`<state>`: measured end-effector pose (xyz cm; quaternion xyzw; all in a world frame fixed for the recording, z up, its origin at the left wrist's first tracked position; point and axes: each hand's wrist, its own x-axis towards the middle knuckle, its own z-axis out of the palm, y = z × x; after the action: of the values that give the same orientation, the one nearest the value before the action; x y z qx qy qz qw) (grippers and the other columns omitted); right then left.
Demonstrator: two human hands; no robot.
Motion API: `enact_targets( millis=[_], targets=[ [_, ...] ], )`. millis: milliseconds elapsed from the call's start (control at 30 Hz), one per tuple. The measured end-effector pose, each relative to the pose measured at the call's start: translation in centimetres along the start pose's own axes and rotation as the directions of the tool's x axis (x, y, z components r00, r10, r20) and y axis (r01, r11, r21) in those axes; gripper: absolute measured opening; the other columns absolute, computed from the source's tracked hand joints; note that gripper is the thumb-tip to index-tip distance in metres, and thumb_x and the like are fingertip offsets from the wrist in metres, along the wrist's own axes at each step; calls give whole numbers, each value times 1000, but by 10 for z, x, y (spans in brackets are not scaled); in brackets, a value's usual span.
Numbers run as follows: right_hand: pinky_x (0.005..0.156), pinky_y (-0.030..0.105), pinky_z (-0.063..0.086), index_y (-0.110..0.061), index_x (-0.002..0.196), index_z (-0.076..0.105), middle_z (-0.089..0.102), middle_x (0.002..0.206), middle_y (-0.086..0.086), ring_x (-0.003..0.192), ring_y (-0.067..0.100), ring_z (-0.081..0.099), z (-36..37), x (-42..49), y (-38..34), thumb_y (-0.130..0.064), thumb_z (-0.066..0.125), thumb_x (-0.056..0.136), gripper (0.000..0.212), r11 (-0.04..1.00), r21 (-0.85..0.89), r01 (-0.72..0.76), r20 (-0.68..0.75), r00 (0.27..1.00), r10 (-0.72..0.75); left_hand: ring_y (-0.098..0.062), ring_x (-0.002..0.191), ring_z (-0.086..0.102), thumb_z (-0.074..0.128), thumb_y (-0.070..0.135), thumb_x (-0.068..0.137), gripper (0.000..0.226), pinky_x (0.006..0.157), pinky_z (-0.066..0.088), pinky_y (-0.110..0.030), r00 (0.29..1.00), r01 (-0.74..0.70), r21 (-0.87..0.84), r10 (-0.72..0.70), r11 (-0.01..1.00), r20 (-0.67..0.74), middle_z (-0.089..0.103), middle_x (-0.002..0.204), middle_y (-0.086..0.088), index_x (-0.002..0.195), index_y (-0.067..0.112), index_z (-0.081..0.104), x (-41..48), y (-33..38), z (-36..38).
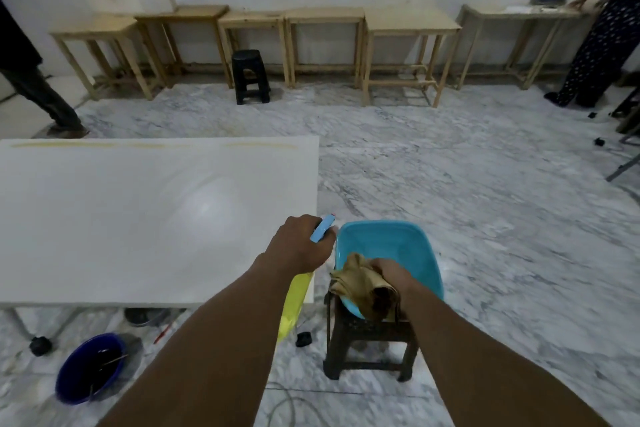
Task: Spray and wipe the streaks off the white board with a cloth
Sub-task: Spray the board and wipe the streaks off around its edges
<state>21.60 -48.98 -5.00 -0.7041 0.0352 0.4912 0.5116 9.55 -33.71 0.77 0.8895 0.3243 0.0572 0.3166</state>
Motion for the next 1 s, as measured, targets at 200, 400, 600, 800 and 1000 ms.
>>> enact_targets(
  millis=[200, 400, 600, 800, 1000],
  targets=[
    [65, 37, 54, -1, 120, 64, 71, 89, 17, 73, 32, 67, -105, -7, -62, -34, 54, 96, 42, 965, 259, 48, 172, 980, -95, -24, 68, 55, 53, 39, 105, 43, 55, 35, -33, 999, -33, 29, 34, 999, -31, 53, 65, 3, 71, 13, 55, 43, 108, 31],
    [54, 31, 54, 4, 112, 62, 72, 80, 20, 61, 31, 69, -203, -17, -110, -22, 49, 93, 35, 982, 183, 43, 161, 984, -73, -28, 71, 52, 54, 40, 105, 46, 66, 35, -33, 995, -20, 49, 25, 999, -99, 49, 64, 3, 64, 21, 47, 77, 188, 58],
    [59, 29, 48, -1, 90, 63, 65, 64, 13, 57, 28, 60, -262, 5, -163, -21, 49, 88, 24, 970, 218, 109, 163, 976, -146, -25, 76, 51, 52, 42, 106, 38, 70, 37, -32, 990, -38, 80, 48, 996, -136, 50, 69, 3, 77, 16, 55, 125, 242, 82],
    [66, 32, 48, -2, 92, 65, 67, 69, 14, 65, 29, 61, -294, 55, -225, -26, 50, 87, 28, 972, 173, 160, 214, 957, -195, -24, 76, 56, 52, 42, 106, 39, 71, 38, -32, 979, 42, 21, -37, 999, -202, 56, 71, 1, 78, 16, 59, 193, 260, 99],
    [59, 31, 49, 1, 98, 64, 68, 68, 15, 56, 28, 63, -318, 145, -309, -27, 48, 88, 34, 984, 117, 138, 334, 927, -169, -22, 75, 57, 54, 44, 104, 38, 70, 40, -31, 945, 151, -50, -159, 987, -287, 53, 69, 5, 82, 14, 64, 299, 264, 120]
  ],
)
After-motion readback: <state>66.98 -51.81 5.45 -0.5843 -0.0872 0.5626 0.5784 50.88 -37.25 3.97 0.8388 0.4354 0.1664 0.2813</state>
